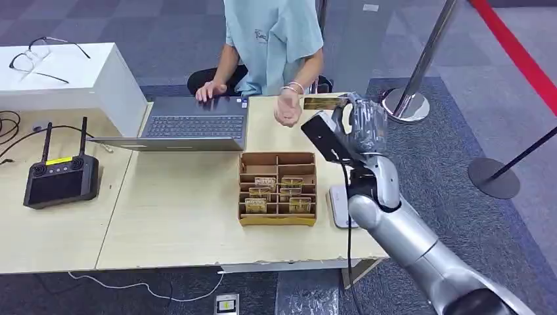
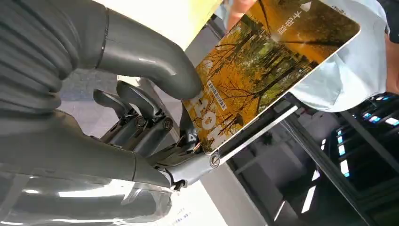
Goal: Pass the card to the sensor for recognition and then transmit it.
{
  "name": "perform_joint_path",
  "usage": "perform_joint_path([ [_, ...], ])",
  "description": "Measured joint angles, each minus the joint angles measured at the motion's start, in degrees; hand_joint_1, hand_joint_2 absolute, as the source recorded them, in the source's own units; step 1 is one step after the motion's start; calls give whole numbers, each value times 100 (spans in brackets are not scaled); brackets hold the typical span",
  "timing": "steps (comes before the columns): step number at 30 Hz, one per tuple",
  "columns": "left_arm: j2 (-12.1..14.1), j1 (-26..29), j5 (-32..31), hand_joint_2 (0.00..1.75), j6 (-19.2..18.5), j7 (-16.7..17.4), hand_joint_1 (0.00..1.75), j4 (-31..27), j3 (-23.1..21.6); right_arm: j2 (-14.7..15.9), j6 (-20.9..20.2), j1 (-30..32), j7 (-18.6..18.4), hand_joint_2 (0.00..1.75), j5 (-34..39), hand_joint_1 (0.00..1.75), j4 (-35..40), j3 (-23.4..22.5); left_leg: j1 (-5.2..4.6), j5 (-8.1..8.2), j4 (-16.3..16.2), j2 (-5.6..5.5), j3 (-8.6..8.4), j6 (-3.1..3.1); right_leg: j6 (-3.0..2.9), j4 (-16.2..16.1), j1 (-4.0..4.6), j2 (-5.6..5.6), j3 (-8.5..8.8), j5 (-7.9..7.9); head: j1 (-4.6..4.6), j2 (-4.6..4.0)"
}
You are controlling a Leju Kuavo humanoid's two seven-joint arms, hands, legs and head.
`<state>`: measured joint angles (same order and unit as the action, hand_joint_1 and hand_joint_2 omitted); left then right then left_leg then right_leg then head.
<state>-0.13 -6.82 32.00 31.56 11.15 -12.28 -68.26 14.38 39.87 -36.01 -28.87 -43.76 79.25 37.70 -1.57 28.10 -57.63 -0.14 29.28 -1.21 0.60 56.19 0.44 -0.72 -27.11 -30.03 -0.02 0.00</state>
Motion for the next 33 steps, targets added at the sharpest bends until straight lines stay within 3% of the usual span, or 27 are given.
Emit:
perform_joint_path([
  [23,0,-1,15,175,11,28,0,0,0,-195,0,159,273,175,70,169,-206,151,0,0,0,0,1,0,0,0,0,0,0,0,0,-2],
  [24,0,-1,15,175,9,33,0,0,0,-201,0,169,273,175,74,31,-216,151,0,0,0,0,1,0,0,0,0,0,0,0,0,0],
  [25,0,-1,15,175,9,37,0,0,0,-203,0,175,280,175,79,2,-234,153,0,0,0,0,1,0,0,0,0,0,0,0,-2,0],
  [33,0,-1,13,175,9,42,0,0,0,-240,-11,199,385,175,103,0,-297,166,0,0,0,0,0,0,0,0,0,0,0,0,-2,0],
])
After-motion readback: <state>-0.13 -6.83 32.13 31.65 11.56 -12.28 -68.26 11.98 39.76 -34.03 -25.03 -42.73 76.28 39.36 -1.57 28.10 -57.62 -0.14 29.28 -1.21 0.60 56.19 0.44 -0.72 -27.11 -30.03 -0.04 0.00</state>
